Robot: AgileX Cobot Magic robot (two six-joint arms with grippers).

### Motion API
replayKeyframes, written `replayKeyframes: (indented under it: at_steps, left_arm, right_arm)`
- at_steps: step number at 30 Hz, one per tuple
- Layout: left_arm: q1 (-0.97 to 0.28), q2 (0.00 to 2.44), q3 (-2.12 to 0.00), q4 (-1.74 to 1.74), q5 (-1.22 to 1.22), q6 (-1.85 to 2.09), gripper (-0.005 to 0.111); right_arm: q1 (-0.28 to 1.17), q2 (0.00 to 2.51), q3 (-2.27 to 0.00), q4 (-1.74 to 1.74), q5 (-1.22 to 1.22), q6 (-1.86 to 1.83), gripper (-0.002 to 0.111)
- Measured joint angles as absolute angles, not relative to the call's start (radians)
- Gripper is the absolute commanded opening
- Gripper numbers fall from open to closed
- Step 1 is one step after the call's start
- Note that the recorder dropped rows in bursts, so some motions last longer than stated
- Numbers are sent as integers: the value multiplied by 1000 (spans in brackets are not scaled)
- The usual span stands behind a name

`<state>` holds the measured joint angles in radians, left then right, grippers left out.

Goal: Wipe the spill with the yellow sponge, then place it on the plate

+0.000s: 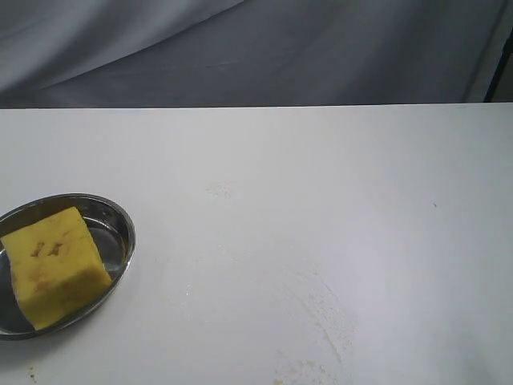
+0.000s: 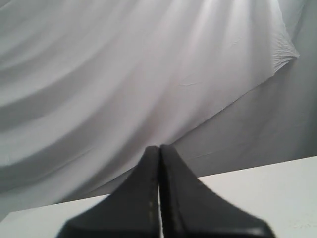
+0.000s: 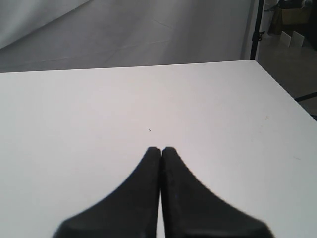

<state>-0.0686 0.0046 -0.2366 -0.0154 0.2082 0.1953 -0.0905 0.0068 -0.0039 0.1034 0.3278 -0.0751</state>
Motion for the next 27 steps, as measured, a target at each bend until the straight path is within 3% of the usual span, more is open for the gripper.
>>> replayKeyframes:
  at_steps: [8, 27]
  left_arm:
    - [-69, 5, -14, -11, 50, 194, 0]
    - [-69, 5, -5, -62, 204, 64, 0]
  right_arm:
    - [-91, 7, -4, 103, 328, -75, 0]
    - [-91, 7, -4, 103, 328, -75, 0]
